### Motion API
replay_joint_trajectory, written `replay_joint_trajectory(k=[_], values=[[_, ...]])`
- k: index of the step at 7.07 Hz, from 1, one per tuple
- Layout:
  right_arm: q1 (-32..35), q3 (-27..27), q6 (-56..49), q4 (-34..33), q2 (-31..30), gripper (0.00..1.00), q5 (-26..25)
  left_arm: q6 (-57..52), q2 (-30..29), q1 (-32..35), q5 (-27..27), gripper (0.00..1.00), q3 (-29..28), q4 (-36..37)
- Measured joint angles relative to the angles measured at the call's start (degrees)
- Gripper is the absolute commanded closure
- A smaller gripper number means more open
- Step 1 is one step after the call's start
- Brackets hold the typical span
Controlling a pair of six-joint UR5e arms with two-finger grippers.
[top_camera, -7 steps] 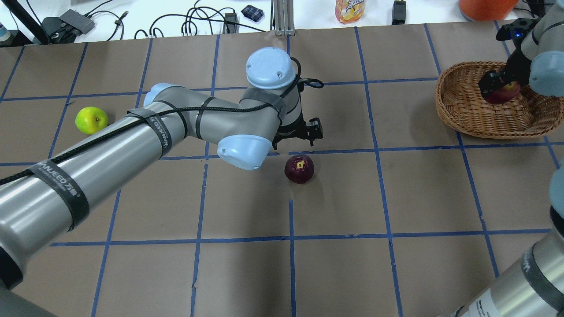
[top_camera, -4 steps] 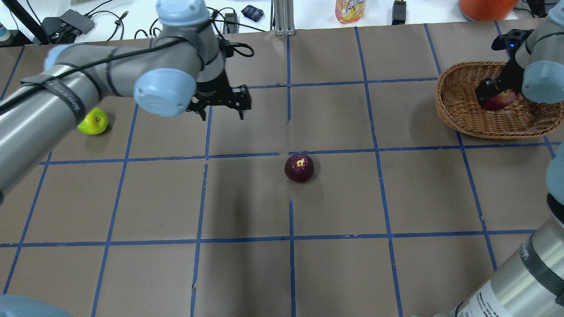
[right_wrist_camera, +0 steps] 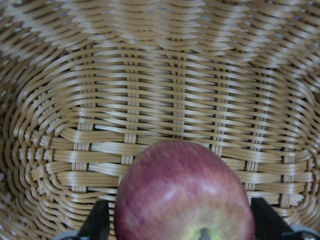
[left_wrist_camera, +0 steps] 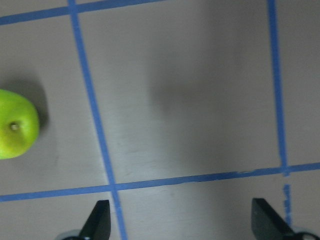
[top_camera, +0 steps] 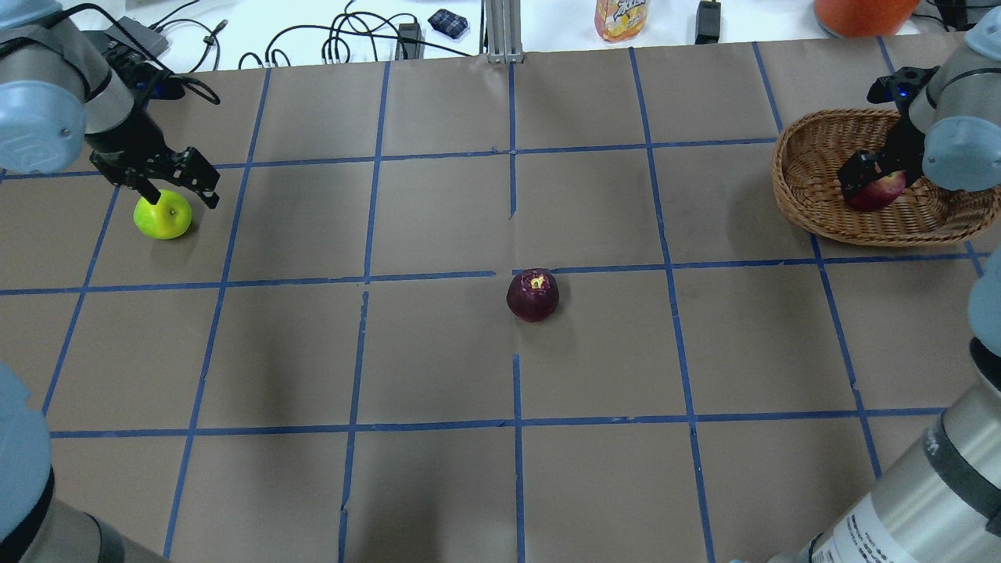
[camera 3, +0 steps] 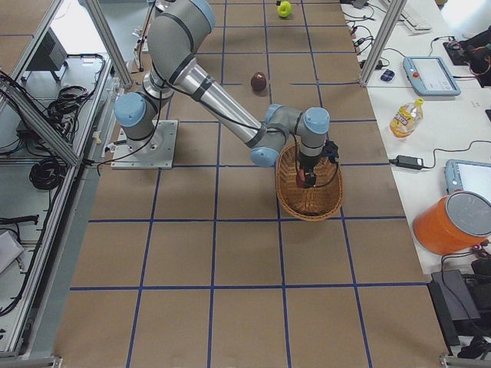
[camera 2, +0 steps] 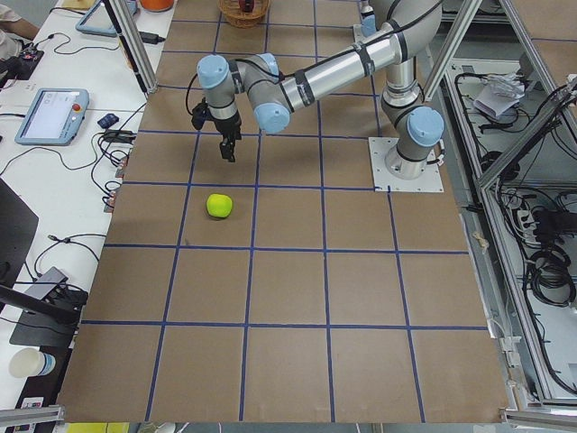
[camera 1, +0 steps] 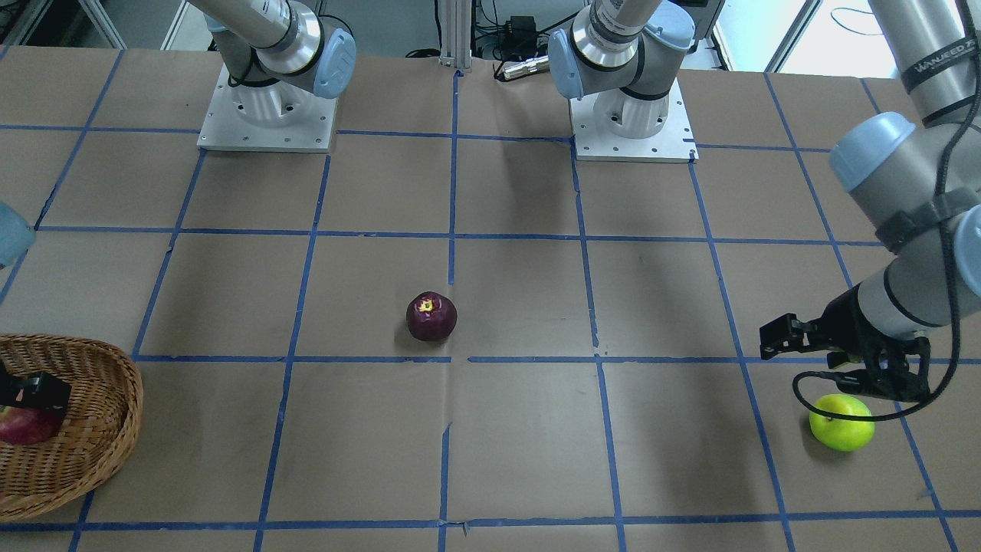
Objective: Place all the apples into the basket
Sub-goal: 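Reach the left gripper to the green apple while right lifts from basket, then grasp the green apple with left gripper while right grasps the dark apple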
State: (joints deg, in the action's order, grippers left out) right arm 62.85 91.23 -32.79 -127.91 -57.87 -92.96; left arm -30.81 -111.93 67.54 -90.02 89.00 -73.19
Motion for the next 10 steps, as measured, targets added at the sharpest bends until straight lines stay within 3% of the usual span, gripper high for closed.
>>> replay_joint_trajectory(k=[2,4,6,8,9,10], values=[[0.2,-1.9,0.7,5.7,-2.0,0.0,0.1,-11.3,-3.7,-6.5,3.8,0.0,-0.3,4.0],[3.2,-5.6,5.5,16.0,-7.6,0.0,2.6,-17.4,-8.4,-9.3,5.3,0.0,-2.3,8.2],[12.2,-8.2,20.3,24.1,-11.6,0.0,6.0,-18.9,-12.5,-10.5,7.7,0.0,-4.9,8.8],[24.8,-7.9,41.0,25.4,-12.1,0.0,7.3,-18.5,-14.5,-11.0,12.5,0.0,-5.6,8.8],[30.5,-7.4,50.3,25.3,-11.7,0.0,7.5,-18.4,-15.1,-11.1,13.6,0.41,-5.7,8.8],[35.6,-6.0,58.1,25.1,-11.0,0.0,7.5,-18.4,-15.4,-11.1,14.0,0.44,-5.8,8.6]])
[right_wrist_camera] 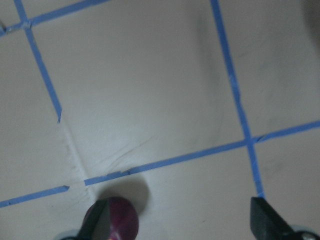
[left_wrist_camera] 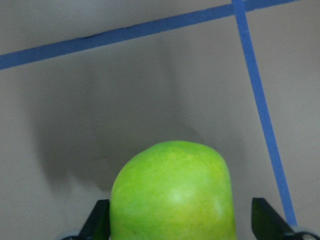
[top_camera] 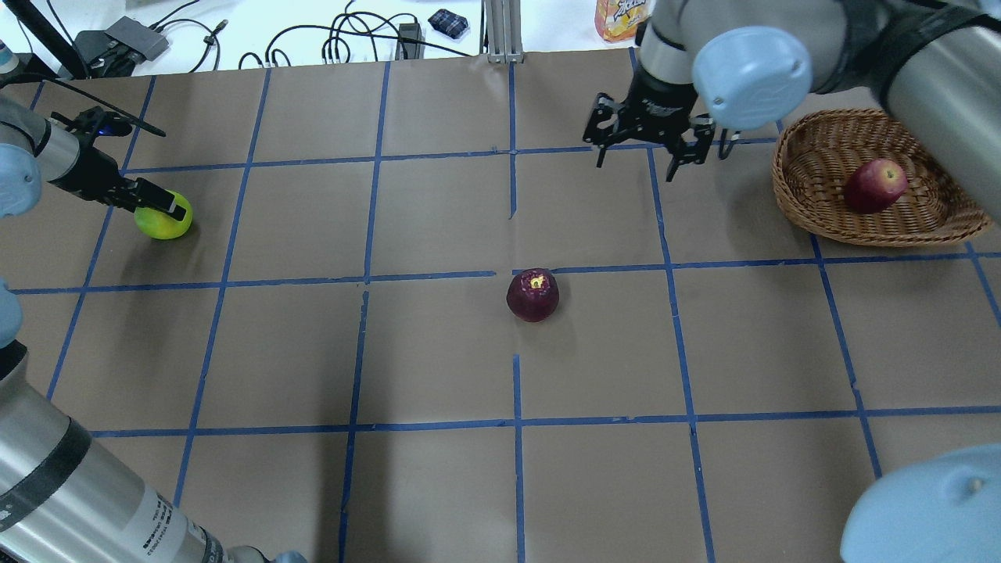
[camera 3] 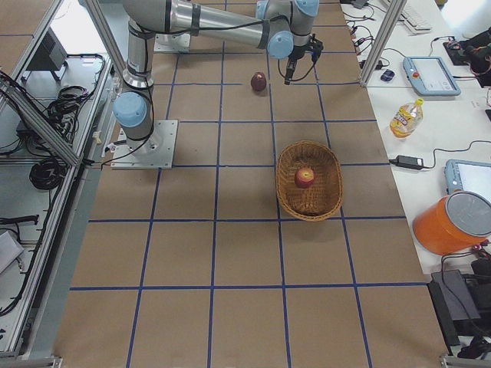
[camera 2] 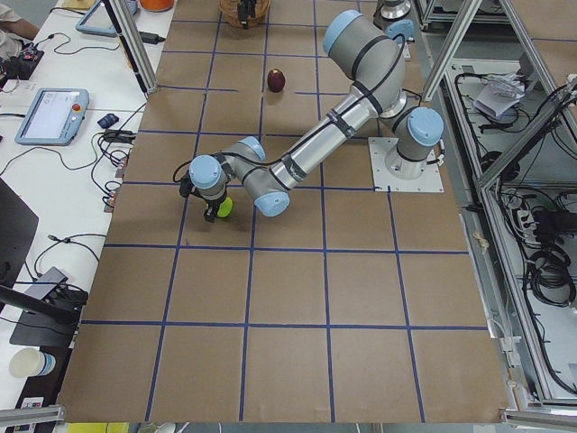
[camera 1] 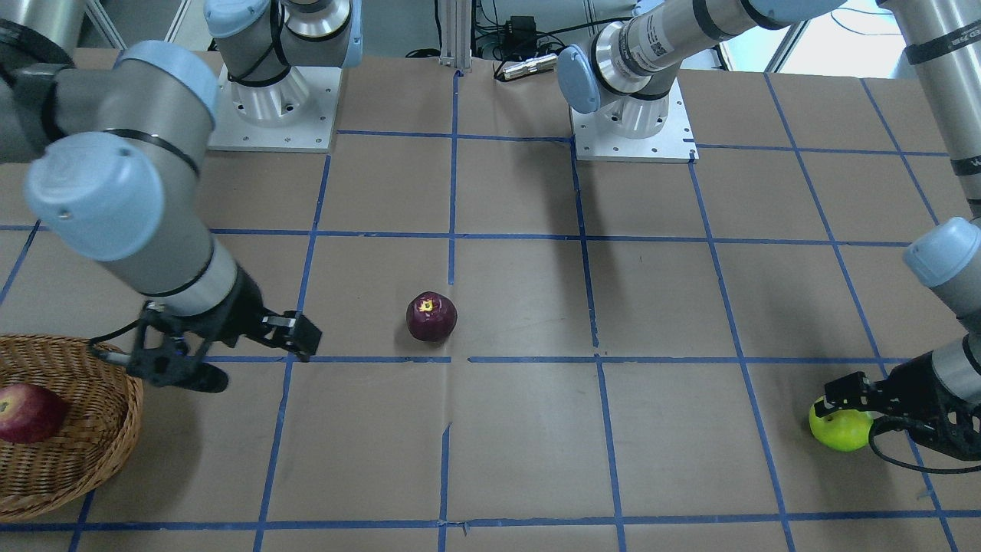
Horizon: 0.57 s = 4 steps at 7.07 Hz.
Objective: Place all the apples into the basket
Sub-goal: 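Grasp the green apple with left gripper while right grasps the dark apple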
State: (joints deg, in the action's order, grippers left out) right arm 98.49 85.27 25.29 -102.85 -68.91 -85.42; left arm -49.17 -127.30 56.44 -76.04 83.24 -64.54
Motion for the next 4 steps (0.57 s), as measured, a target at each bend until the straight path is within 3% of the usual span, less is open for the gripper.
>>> replay_joint_trajectory(k=[2,4], values=[[6.8,3.3,8.6,-0.2,1.1,0.0,0.2,1.4,1.8,1.1,-0.3,0.44,-0.5,-3.0],[9.1,4.9,10.5,-0.9,2.3,0.0,1.8,7.6,6.3,5.9,-1.1,0.44,-2.6,-12.4]])
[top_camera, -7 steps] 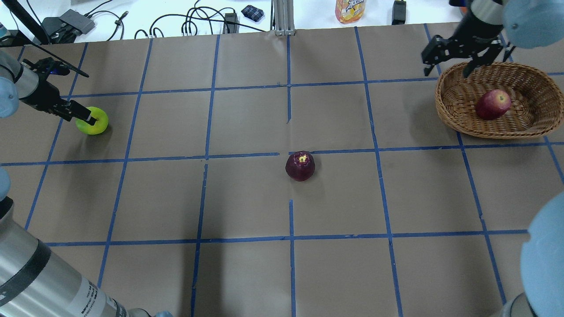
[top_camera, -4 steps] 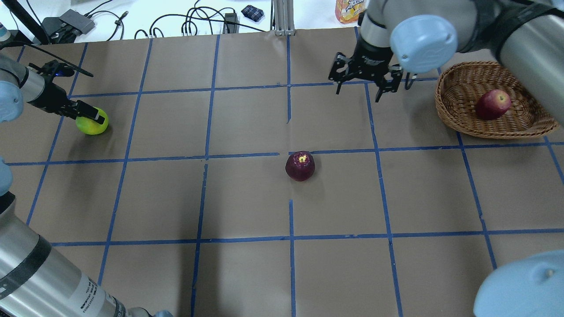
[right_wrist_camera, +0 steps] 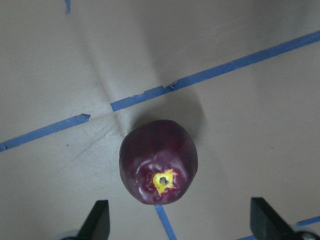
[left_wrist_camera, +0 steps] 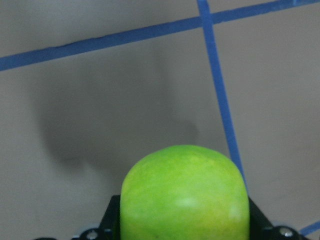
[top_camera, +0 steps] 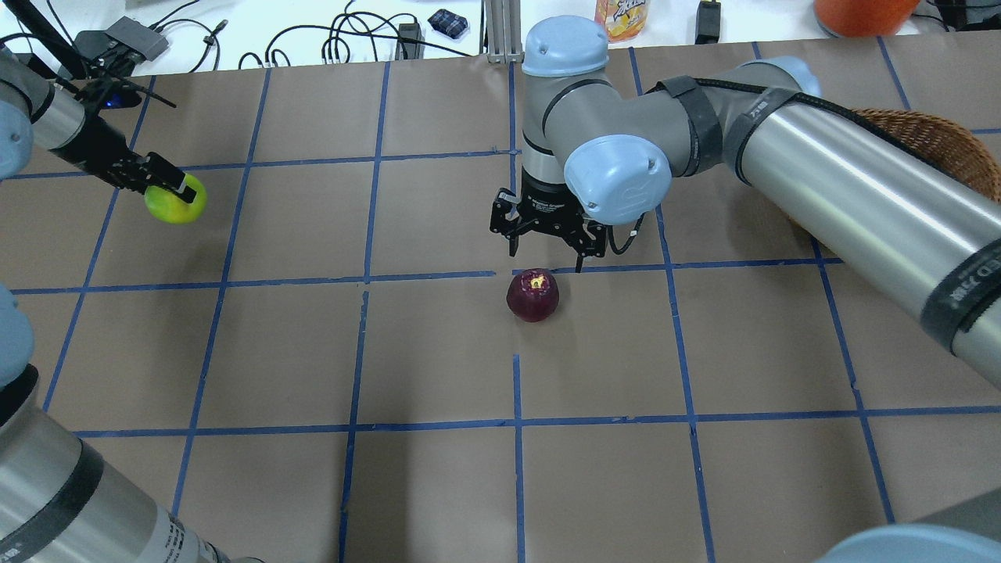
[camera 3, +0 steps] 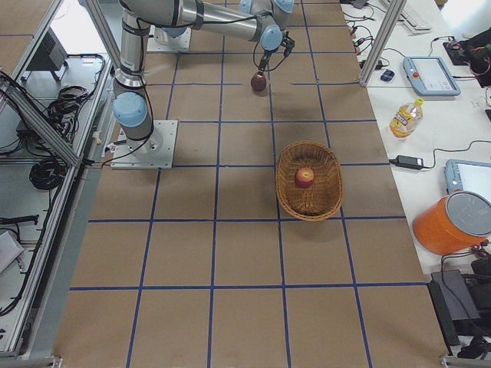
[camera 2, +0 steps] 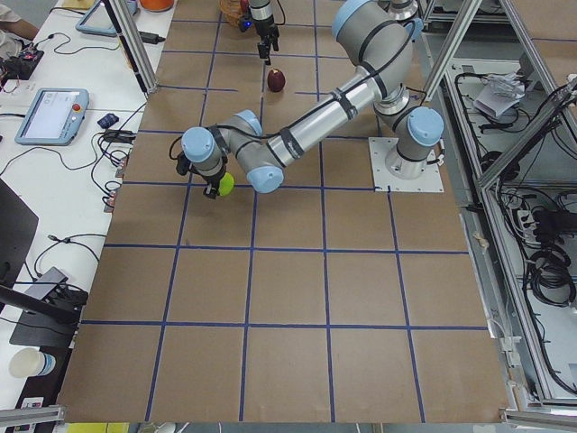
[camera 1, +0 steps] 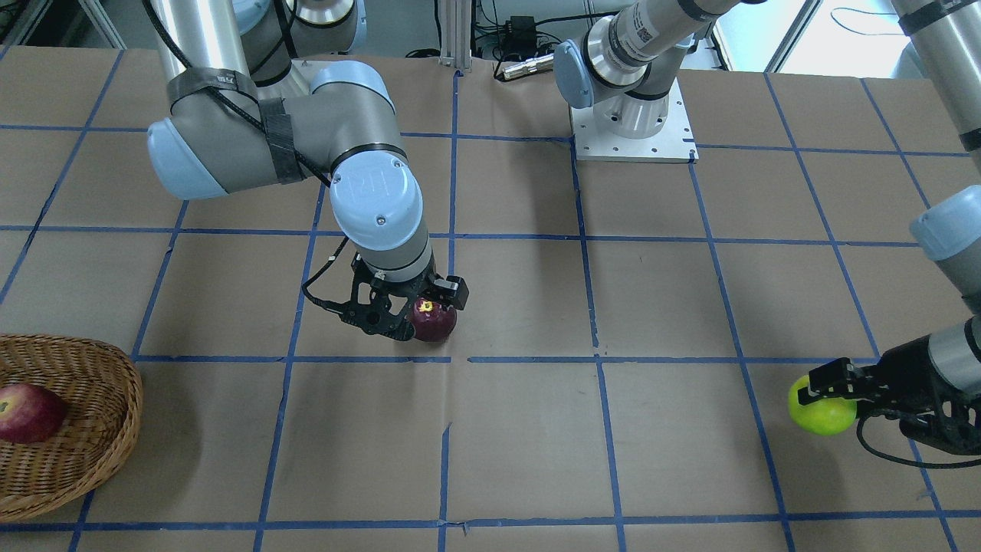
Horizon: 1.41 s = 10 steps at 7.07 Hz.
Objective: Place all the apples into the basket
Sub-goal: 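Grasp the green apple with left gripper while right grasps the dark apple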
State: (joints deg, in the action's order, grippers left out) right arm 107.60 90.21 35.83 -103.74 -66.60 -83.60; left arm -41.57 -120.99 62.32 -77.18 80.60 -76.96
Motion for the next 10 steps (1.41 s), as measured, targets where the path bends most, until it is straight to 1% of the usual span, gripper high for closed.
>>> replay_joint_trajectory(k=[1,2,4,6,7,8,9,10], values=[[0.5,0.5,0.2,-1.6,1.4,0.0,0.8,5.2,2.7,3.1,-0.8,0.44,0.1,-3.3],[1.0,1.0,0.3,-2.8,2.7,0.0,1.0,10.6,5.2,6.3,-1.1,0.44,1.7,-4.8],[1.4,3.1,0.3,-4.3,3.5,0.0,1.0,20.9,9.6,12.2,-1.2,0.44,7.1,-4.5],[1.5,6.1,0.3,-8.7,3.8,0.01,1.1,23.6,11.1,14.3,-1.2,0.44,9.3,-3.4],[1.5,6.9,0.2,-10.4,4.1,0.39,1.1,24.0,11.3,14.6,-1.2,0.44,9.5,-3.4],[1.5,7.3,0.0,-11.1,4.5,0.98,1.1,24.9,11.3,14.9,-1.1,0.44,9.8,-3.3],[1.5,7.2,-0.2,-11.4,4.6,1.0,1.1,26.3,11.5,15.3,-1.2,0.44,10.1,-3.3],[1.4,6.8,-0.4,-11.7,4.5,1.0,1.1,27.5,11.8,15.8,-1.2,0.44,10.4,-3.2]])
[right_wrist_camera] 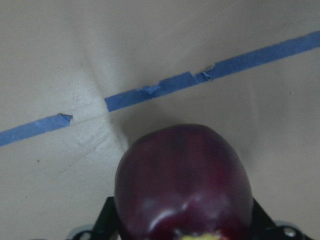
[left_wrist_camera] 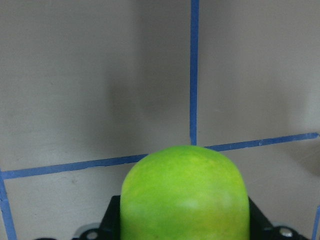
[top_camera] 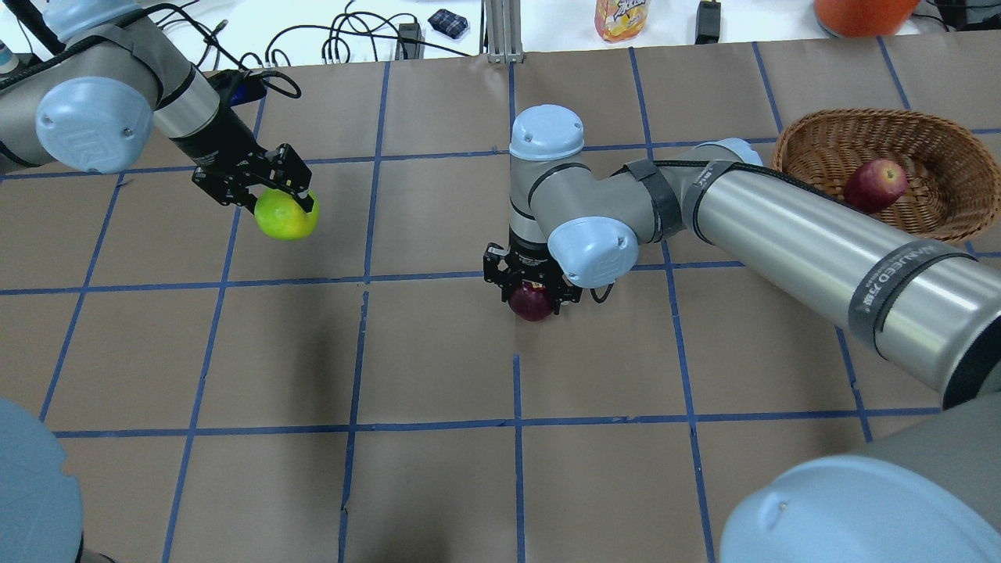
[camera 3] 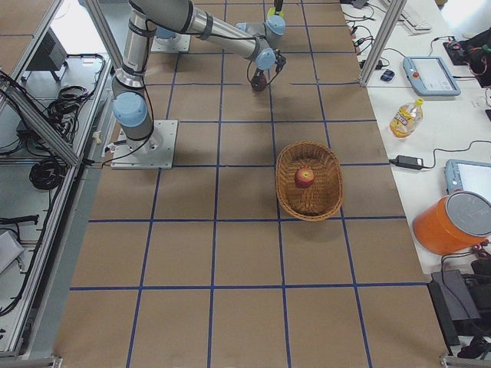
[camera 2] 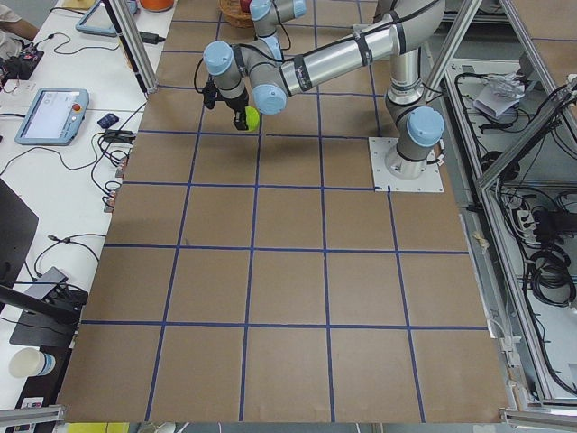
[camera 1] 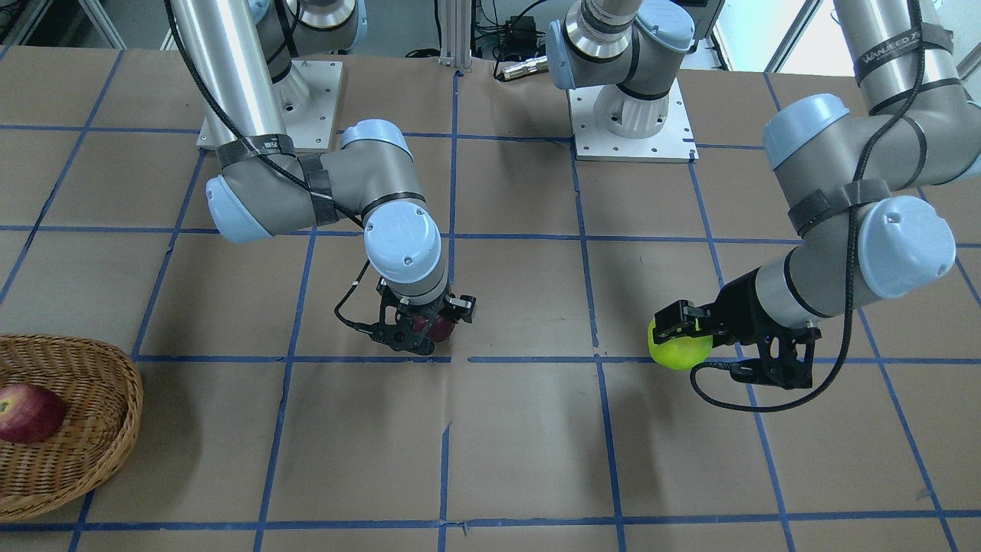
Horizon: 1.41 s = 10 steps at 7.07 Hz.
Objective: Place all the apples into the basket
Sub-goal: 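Grasp the green apple with left gripper while right grasps the dark apple, then carry dark apple to basket with right while left carries green apple centerward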
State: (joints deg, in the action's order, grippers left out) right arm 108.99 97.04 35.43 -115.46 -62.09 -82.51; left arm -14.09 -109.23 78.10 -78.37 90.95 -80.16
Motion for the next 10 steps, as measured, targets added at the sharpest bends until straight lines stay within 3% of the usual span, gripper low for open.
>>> replay_joint_trajectory(k=[3,5,7,10], values=[[-2.2,-3.7,-0.6,2.9,-3.4,1.0,-0.3,5.7,1.5,4.4,-0.1,0.44,1.4,-0.1],[-10.2,-7.7,-6.1,9.6,-7.0,1.0,-1.1,12.8,2.5,9.8,-1.0,0.44,3.7,1.8],[-23.3,-11.3,-20.6,14.0,-8.4,1.0,-6.4,22.7,2.1,16.2,-2.5,0.43,6.8,7.7],[-40.3,-14.7,-47.5,13.5,-7.5,1.0,-10.9,37.1,0.0,25.9,-3.0,0.43,8.6,16.1]])
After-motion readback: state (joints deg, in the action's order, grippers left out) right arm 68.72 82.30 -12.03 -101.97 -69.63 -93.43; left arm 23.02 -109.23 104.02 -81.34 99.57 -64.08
